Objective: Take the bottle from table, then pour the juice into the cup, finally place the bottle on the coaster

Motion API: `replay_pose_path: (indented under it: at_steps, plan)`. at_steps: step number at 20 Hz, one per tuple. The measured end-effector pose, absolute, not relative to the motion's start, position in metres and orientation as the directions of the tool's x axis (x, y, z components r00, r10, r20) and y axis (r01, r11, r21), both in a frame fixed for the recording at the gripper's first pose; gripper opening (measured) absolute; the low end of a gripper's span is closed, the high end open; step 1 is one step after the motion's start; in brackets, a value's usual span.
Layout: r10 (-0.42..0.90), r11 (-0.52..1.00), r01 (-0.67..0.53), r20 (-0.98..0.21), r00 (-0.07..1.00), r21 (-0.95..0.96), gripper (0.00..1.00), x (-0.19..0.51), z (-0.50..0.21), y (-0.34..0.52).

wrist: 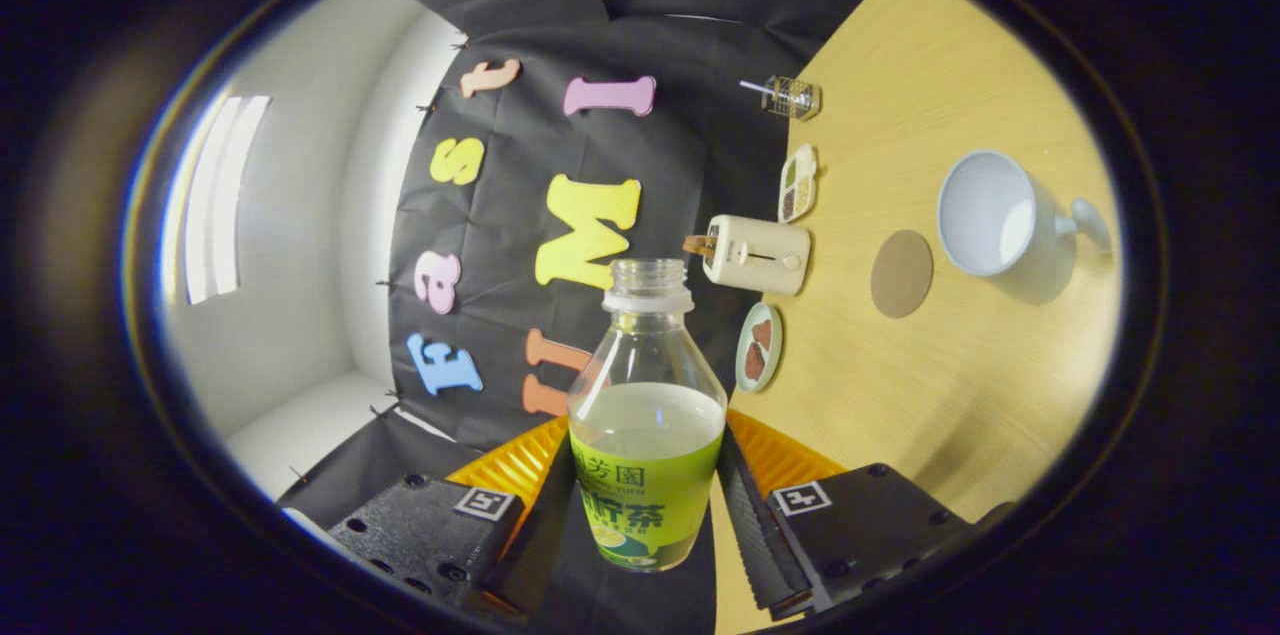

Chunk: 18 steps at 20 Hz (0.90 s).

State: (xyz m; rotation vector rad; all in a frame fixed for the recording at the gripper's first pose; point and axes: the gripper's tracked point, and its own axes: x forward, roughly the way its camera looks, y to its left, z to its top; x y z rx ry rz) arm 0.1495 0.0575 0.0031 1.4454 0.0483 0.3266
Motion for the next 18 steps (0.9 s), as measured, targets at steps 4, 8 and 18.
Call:
replay_pose_path:
  at_steps: [4,8,18]
  plan:
    - [0.209,-0.035,-0.184,0.187,0.96,0.982,0.79,0.149,-0.002,0.046]
    - [0.197,-0.104,-0.181,0.199,0.96,0.978,0.79,0.153,-0.01,0.042]
    - [0.142,-0.275,-0.241,0.287,0.947,0.931,0.79,0.149,0.003,0.023]
